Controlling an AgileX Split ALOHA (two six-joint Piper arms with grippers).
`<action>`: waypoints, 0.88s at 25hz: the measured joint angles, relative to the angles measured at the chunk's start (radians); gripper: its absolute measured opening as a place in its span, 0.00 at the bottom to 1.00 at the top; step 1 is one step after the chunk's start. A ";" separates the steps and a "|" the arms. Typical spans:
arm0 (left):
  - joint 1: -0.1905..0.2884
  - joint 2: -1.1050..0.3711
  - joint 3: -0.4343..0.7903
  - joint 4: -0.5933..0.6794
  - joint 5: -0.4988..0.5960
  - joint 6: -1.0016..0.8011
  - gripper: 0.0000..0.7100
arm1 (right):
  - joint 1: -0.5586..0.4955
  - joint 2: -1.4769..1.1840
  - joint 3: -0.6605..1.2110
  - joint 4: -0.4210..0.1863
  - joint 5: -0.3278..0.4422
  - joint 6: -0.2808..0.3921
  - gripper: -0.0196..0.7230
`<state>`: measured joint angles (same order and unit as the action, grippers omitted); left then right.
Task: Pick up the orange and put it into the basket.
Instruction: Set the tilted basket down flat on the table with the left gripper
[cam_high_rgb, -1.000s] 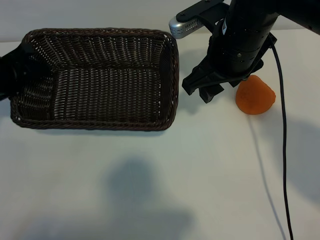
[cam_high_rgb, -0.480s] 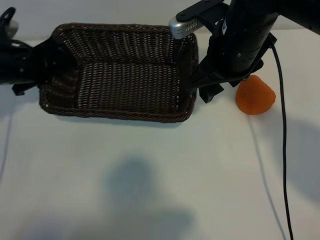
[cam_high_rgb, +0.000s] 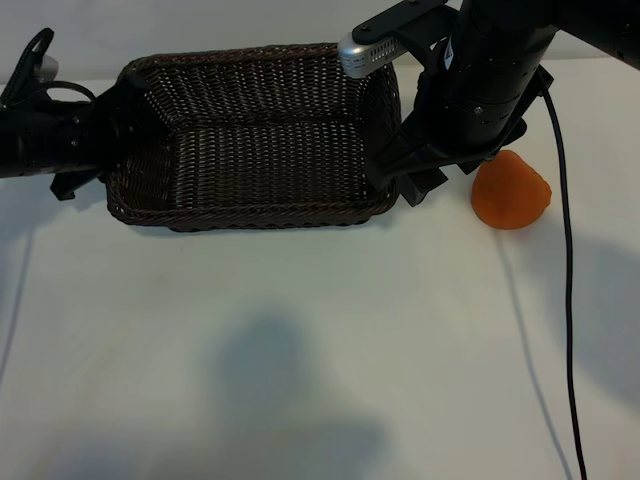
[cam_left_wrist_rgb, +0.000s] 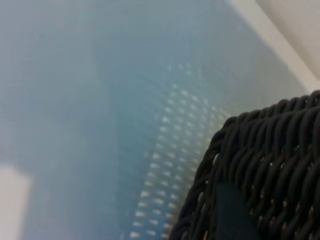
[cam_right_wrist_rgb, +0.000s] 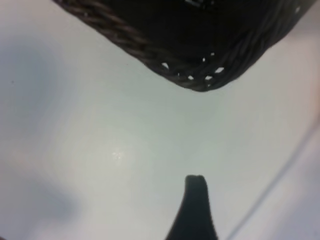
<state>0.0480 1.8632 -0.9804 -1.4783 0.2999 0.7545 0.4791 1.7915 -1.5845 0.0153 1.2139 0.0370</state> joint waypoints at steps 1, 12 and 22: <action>0.000 0.000 0.000 -0.014 0.000 0.007 0.59 | 0.000 0.000 0.000 0.000 0.000 0.000 0.79; -0.004 0.064 -0.003 -0.036 0.059 0.006 0.59 | 0.000 0.000 0.000 0.000 0.000 0.000 0.79; -0.040 0.096 -0.005 -0.032 0.038 -0.025 0.59 | 0.000 0.000 0.000 -0.001 0.002 -0.001 0.79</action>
<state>0.0083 1.9587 -0.9854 -1.5099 0.3377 0.7298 0.4791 1.7915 -1.5845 0.0144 1.2157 0.0360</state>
